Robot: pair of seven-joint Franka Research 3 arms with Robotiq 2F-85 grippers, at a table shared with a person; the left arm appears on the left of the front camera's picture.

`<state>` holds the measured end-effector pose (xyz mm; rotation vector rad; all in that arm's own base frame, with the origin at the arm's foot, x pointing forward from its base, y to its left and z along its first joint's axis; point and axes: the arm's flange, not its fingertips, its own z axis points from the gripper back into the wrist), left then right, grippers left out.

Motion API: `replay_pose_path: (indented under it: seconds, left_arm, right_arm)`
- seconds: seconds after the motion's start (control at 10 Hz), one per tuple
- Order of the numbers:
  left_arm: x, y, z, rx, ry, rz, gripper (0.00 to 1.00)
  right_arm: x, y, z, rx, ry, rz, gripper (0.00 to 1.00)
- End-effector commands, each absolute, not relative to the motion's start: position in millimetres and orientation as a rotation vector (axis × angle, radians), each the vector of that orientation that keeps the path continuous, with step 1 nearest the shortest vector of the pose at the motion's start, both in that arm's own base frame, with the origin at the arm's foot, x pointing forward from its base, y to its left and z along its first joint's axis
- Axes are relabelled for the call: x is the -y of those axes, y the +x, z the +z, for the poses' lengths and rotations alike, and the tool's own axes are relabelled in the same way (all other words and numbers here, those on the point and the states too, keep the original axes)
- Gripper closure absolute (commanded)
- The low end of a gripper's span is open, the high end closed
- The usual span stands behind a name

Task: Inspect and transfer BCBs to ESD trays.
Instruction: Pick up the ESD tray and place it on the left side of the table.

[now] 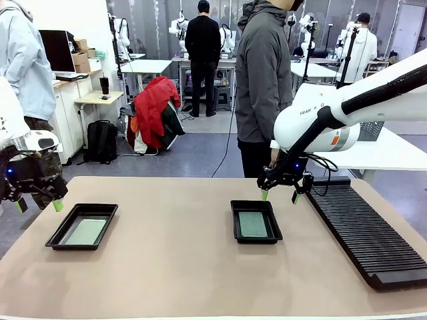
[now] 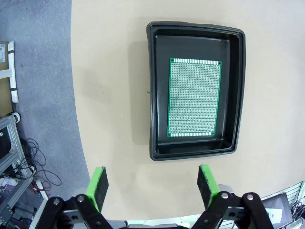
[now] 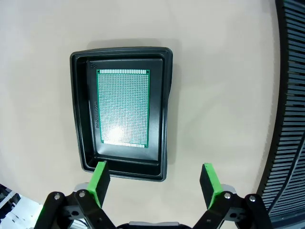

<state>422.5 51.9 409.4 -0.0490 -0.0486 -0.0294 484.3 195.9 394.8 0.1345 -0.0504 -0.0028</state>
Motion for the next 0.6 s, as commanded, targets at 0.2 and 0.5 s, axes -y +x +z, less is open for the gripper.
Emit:
replay_pose_path:
  seconds: [0.2,0.5]
  left_arm:
    - [-1.8,401.2,430.8,0.068,-0.092,0.028,0.00]
    - [68.5,397.9,447.9,0.071,-0.127,0.055,0.00]
  right_arm:
    - [-145.7,458.9,413.9,0.066,0.289,-0.032,0.00]
    - [-106.7,443.7,424.4,0.073,0.409,-0.051,0.00]
